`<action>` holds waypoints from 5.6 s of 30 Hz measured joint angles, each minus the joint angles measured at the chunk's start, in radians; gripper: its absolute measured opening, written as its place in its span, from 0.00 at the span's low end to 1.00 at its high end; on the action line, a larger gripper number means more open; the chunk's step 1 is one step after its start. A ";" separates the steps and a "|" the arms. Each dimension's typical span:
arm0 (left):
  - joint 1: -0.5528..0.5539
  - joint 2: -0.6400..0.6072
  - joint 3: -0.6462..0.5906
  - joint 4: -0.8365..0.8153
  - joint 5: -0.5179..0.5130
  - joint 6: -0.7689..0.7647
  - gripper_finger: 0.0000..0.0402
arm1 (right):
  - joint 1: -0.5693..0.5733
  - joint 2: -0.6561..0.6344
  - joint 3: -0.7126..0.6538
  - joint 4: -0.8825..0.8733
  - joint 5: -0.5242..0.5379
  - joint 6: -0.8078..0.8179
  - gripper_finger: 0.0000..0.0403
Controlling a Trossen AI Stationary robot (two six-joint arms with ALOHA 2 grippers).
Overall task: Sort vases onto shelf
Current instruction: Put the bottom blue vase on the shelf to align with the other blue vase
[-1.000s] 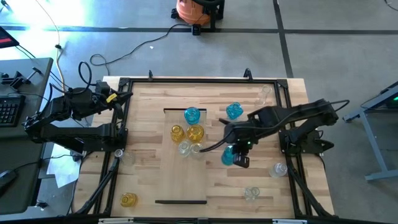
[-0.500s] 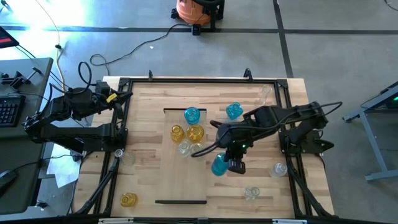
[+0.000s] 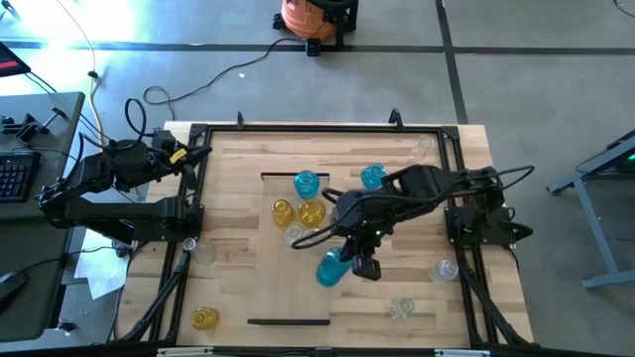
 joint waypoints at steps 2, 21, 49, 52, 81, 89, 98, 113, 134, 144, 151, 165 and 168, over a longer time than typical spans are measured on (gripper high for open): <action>0.000 0.000 0.000 0.000 0.000 0.000 0.00 | 0.000 0.001 0.000 0.000 -0.007 -0.002 0.00; 0.000 0.000 0.000 0.000 0.000 -0.007 0.00 | -0.088 0.004 0.000 0.207 0.010 -0.224 0.00; 0.000 0.000 0.000 0.000 0.000 -0.028 0.00 | -0.451 -0.002 0.013 0.297 -0.073 -0.613 0.00; 0.000 0.002 0.000 0.000 0.000 -0.036 0.00 | -0.480 -0.002 0.013 0.306 -0.095 -0.626 0.00; 0.000 0.218 -0.001 0.119 0.250 -0.055 0.00 | -0.556 0.163 0.013 0.393 -0.230 -0.731 0.00; 0.000 0.266 -0.001 0.134 0.481 -0.105 0.00 | -0.557 0.170 0.013 0.400 -0.238 -0.732 0.00; 0.000 0.370 -0.001 0.175 0.563 -0.087 0.00 | -0.557 0.199 0.012 0.383 -0.263 -0.730 0.00; 0.000 0.484 -0.001 0.174 0.606 -0.015 0.00 | -0.554 0.222 0.013 0.363 -0.268 -0.715 0.00; 0.000 0.540 -0.001 0.160 0.525 0.052 0.00 | -0.531 0.231 0.013 0.371 -0.293 -0.688 0.00; 0.000 0.533 -0.001 0.138 0.529 0.045 0.00 | -0.523 0.277 0.012 0.385 -0.313 -0.689 0.00; 0.000 0.534 -0.002 0.127 0.529 0.068 0.00 | -0.525 0.278 0.012 0.394 -0.311 -0.688 0.00; 0.000 0.534 -0.126 0.237 0.534 0.035 0.00 | -0.526 0.278 0.013 0.398 -0.306 -0.680 0.00; 0.000 0.534 -0.128 0.253 0.534 0.035 0.00 | -0.525 0.278 0.013 0.398 -0.306 -0.670 0.00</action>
